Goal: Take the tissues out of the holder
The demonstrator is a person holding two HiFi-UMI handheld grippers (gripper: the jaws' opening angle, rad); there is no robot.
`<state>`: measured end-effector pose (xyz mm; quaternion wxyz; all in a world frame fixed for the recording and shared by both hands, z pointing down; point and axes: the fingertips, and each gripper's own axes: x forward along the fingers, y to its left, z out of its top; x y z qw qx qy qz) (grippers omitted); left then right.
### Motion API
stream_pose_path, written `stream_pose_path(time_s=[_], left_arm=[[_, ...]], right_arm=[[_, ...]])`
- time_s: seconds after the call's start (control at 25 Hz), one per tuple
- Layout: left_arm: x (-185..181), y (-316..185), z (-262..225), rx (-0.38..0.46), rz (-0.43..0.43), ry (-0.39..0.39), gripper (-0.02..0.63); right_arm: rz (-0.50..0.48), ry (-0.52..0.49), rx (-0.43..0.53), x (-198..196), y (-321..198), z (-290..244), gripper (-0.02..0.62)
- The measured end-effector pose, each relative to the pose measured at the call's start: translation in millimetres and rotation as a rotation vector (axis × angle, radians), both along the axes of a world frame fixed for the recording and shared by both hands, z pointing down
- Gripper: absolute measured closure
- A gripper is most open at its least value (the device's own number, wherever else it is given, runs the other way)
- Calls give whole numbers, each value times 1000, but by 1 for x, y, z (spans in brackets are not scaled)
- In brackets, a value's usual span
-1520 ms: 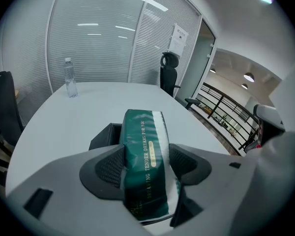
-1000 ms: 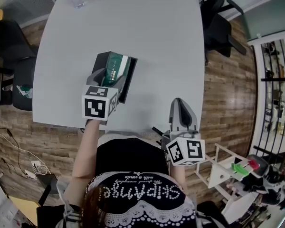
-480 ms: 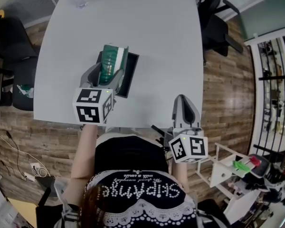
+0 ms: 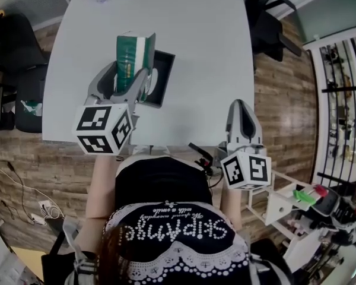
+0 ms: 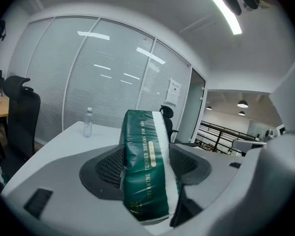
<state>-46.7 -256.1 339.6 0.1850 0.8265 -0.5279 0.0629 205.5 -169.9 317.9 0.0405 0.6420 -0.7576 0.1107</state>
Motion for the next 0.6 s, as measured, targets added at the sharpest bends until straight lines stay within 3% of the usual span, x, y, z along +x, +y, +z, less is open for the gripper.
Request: stream_pose_path(time_s=[0.6], left_arm=[[-29,37,-55,156,-61,66,296]], right_arm=[[-33,38,99,-9,18,-46,558]])
